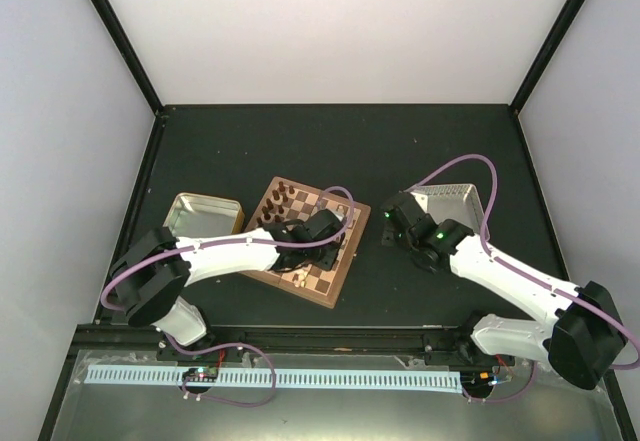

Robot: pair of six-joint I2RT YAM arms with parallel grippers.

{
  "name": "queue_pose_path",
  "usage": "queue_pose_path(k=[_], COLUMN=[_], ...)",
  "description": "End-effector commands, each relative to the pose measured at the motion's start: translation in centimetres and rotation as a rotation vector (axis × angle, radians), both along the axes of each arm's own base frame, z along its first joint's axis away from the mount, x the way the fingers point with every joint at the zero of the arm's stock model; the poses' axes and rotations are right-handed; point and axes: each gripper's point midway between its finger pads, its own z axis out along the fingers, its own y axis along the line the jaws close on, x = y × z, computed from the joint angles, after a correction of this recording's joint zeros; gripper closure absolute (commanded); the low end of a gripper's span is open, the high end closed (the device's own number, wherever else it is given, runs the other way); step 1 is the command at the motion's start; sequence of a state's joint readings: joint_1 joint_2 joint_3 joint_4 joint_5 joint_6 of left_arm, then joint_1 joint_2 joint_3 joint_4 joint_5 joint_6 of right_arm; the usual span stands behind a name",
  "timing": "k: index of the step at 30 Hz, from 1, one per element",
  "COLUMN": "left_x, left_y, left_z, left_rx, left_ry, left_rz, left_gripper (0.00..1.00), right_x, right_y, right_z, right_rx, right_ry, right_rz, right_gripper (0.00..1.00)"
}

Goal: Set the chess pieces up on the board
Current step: Place the chess piece on the chessboard.

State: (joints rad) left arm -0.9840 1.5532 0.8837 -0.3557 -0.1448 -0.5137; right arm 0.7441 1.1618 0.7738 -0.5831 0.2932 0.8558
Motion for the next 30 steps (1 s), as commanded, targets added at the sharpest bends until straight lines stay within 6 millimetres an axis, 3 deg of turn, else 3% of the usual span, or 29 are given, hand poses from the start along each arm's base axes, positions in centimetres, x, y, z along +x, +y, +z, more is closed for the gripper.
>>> queue_pose_path(k=[1,9,19,30], left_x=[2.6,4.7,5.2,5.6], left_y=[0.2,-1.0,-0.9,-0.8], left_z=[2.2,2.2,0.2,-0.6], left_rx=[0.031,0.022,0.05,0.052], left_ry=[-0.11,-0.112,-0.088,-0.085], left_rz=[0.076,0.095,0.097,0.092], left_gripper=[0.92,0.92,0.91,0.88], right_x=[0.4,0.2,0.2,0.2], right_y=[-0.1,0.0,0.4,0.8], right_z=[0.6,0.5,0.2,-0.1], right_rx=[0.033,0.041,0.044,0.043], right_ry=[-0.029,-0.023,-0.011,0.002], right_rz=[-0.024,-0.019,-0.004,0.01], right_gripper=[0.59,0.59,0.59,0.59])
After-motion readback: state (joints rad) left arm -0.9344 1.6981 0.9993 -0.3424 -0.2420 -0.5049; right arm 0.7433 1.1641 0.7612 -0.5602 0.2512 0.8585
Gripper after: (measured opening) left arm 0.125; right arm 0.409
